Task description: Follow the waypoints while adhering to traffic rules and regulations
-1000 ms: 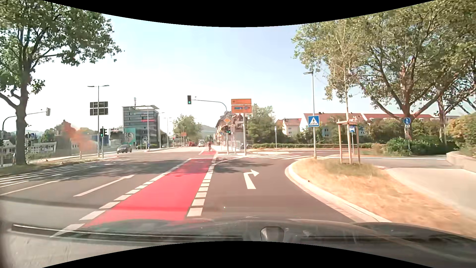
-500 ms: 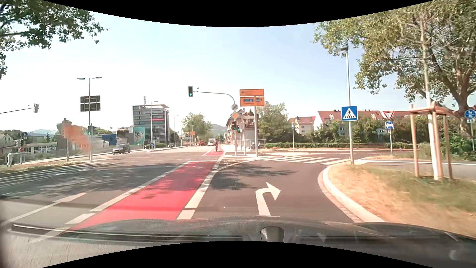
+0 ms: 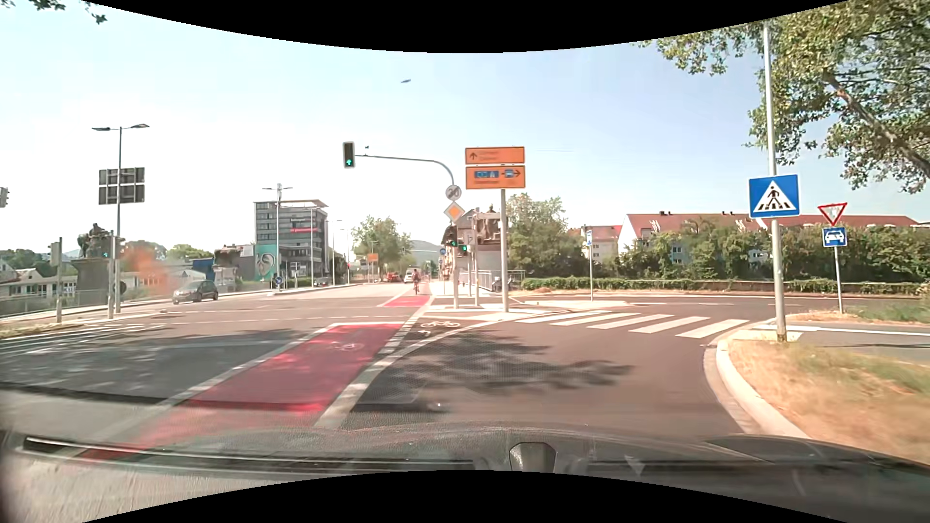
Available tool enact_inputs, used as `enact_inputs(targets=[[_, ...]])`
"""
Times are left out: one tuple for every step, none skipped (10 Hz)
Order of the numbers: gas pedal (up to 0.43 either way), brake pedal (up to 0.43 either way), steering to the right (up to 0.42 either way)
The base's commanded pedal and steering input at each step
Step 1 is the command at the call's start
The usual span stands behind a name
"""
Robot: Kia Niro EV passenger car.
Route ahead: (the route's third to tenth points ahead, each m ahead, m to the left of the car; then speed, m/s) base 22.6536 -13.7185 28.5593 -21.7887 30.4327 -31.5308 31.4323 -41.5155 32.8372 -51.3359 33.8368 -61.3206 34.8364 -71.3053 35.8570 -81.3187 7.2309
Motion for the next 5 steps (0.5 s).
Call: enact_inputs(targets=[[0.0, 0.0, 0.092], [0.0, 0.0, 0.112], [0.0, 0.0, 0.135], [0.008, 0.0, 0.153], [0.02, 0.0, 0.169]])
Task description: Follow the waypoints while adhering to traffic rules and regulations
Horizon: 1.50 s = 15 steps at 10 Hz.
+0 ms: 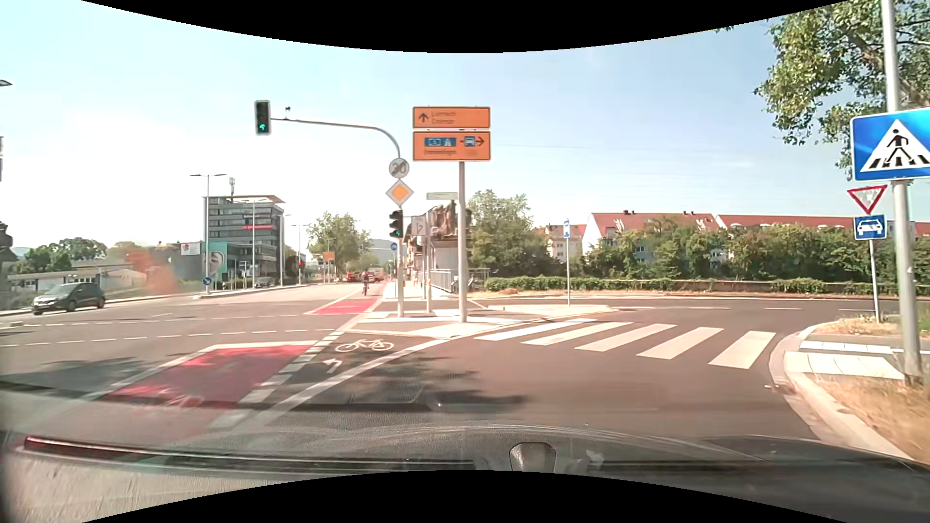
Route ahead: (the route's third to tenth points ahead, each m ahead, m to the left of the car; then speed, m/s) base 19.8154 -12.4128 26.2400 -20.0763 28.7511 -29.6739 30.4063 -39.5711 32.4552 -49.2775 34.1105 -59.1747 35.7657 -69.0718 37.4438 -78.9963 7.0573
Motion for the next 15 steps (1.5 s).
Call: enact_inputs(targets=[[0.02, 0.0, 0.187], [0.028, 0.0, 0.203], [0.028, 0.0, 0.216], [0.039, 0.0, 0.224], [0.039, 0.0, 0.227], [0.047, 0.0, 0.227], [0.059, 0.0, 0.231], [0.067, 0.0, 0.238], [0.087, 0.0, 0.244], [0.087, 0.0, 0.246], [0.098, 0.0, 0.246], [0.098, 0.0, 0.243], [0.098, 0.0, 0.236], [0.11, 0.0, 0.225], [0.118, 0.0, 0.212]])
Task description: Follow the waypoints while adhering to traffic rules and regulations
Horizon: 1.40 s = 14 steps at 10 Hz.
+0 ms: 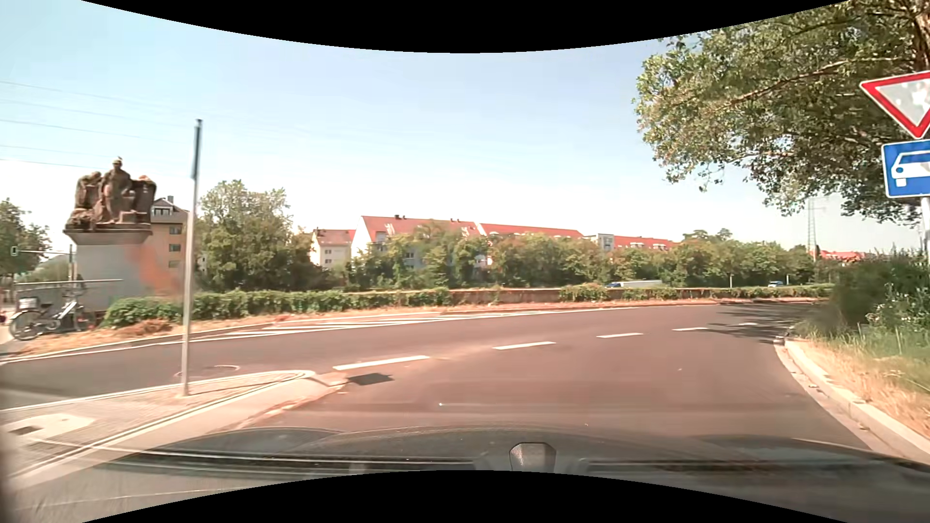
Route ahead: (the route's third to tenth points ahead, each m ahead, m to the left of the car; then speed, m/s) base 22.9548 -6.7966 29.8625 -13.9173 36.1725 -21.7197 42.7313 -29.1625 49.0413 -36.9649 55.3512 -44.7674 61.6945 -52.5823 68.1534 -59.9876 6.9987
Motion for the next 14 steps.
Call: enact_inputs(targets=[[0.13, 0.0, 0.202], [0.138, 0.0, 0.195], [0.15, 0.0, 0.188], [0.157, 0.0, 0.181], [0.169, 0.0, 0.179], [0.169, 0.0, 0.179], [0.177, 0.0, 0.179], [0.177, 0.0, 0.179], [0.177, 0.0, 0.179], [0.189, 0.0, 0.179], [0.197, 0.0, 0.179], [0.209, 0.0, 0.179], [0.22, 0.0, 0.179], [0.22, 0.0, 0.179]])
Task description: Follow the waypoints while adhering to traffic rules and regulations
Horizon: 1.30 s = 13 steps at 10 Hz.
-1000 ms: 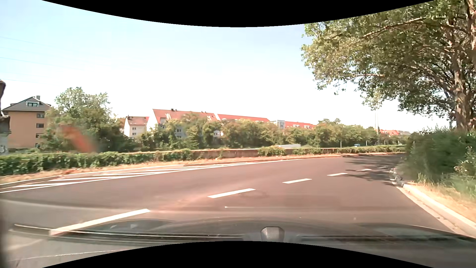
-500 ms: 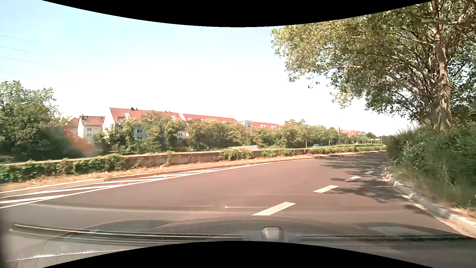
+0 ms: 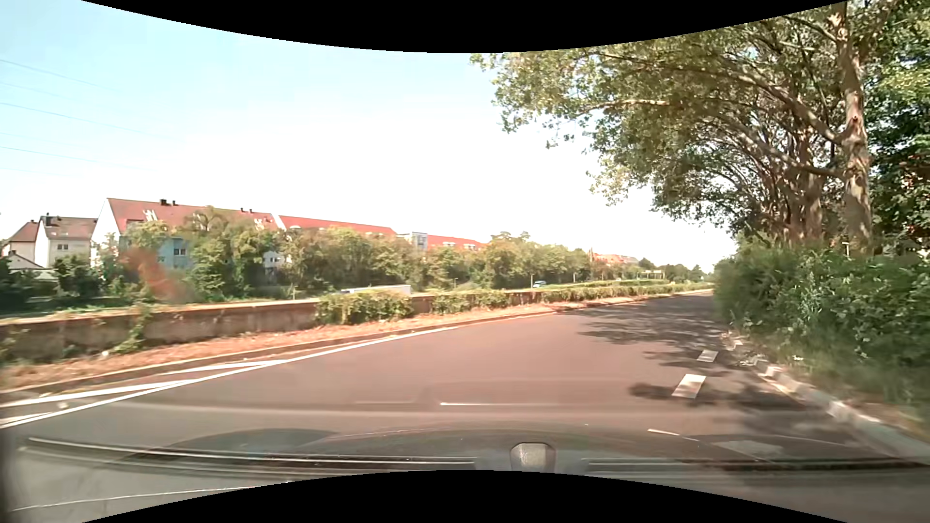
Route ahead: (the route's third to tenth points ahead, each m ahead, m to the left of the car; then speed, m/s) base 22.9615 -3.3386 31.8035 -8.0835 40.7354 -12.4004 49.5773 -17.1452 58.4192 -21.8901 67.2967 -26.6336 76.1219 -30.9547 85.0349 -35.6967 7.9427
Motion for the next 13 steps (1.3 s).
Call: enact_inputs(targets=[[0.228, 0.0, 0.178], [0.228, 0.0, 0.176], [0.248, 0.0, 0.171], [0.248, 0.0, 0.164], [0.26, 0.0, 0.157], [0.28, 0.0, 0.146], [0.287, 0.0, 0.137], [0.287, 0.0, 0.127], [0.287, 0.0, 0.119], [0.287, 0.0, 0.114], [0.287, 0.0, 0.107], [0.287, 0.0, 0.096], [0.287, 0.0, 0.087]])
